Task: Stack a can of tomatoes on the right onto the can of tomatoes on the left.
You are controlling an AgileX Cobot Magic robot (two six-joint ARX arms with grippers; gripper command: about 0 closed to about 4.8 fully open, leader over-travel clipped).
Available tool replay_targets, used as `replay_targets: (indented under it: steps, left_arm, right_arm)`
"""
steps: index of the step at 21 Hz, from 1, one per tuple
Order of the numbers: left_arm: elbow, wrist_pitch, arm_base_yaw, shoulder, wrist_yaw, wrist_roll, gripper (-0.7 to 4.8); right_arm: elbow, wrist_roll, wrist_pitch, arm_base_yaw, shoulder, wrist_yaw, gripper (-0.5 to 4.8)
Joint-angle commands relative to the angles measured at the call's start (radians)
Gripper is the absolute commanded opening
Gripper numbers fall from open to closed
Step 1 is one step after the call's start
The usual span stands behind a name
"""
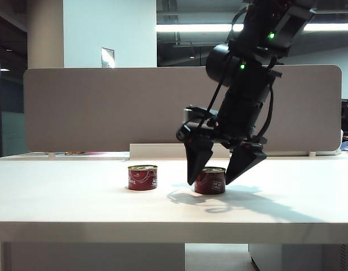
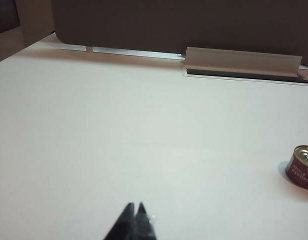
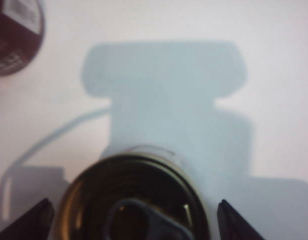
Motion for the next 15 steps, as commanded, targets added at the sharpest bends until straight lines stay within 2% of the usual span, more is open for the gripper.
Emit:
replay_targets:
  steps: [1, 7, 15]
  left_arm:
    - [0.003, 0.01, 0.001, 0.001, -0.001, 0.004, -0.06]
    - [0.003, 0.01, 0.001, 0.001, -0.001, 0.004, -0.06]
    - [0.003, 0.01, 0.001, 0.001, -0.001, 0.004, -0.06]
  right_arm:
    - [0.004, 0.003, 0.045, 0.002, 0.003, 0.015, 4.79]
    - [0.004, 0.005, 0.08, 0.002, 0.004, 0.015, 4.79]
    - [0.004, 0.005, 0.032, 0.002, 0.008, 0.016, 4.79]
